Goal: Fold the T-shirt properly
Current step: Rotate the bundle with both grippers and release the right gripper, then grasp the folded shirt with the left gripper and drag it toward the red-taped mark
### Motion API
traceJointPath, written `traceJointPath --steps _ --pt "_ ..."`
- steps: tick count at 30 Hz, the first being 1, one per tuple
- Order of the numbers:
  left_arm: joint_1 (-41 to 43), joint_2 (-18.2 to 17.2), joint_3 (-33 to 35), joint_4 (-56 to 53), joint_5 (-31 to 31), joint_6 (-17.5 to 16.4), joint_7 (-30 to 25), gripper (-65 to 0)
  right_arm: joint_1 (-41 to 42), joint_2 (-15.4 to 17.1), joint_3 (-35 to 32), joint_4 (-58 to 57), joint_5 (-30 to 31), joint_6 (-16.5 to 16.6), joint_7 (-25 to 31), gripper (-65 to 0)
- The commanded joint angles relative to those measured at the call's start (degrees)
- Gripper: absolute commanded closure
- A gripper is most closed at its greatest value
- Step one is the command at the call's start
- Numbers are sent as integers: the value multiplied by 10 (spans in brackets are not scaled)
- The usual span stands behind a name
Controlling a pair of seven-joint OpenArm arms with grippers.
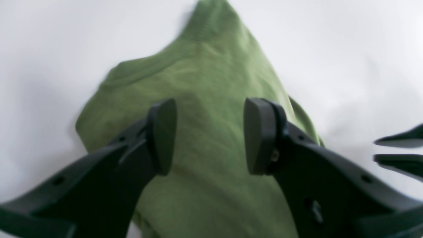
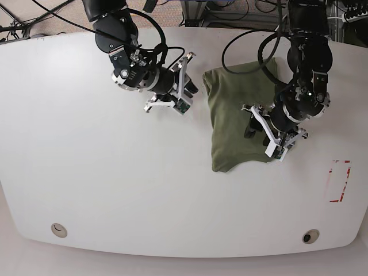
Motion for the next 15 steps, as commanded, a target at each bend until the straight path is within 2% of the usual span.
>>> traceJointPath --steps 1,5,8,13,15 --pt "16 28 0 12 -8 37 -33 -335 8 -3 33 20 7 15 -12 -95" --pt "28 77 16 -13 60 123 -86 -371 12 -5 102 20 6 56 -21 -95" --pt "52 100 45 -20 126 168 -133 -401 12 -6 138 21 6 75 -22 -95" --pt "89 127 70 -79 220 222 -247 -415 18 -5 178 20 6 77 -22 -95" --pt "99 128 71 -118 238 235 -273 -411 16 -5 189 21 6 77 -22 -95"
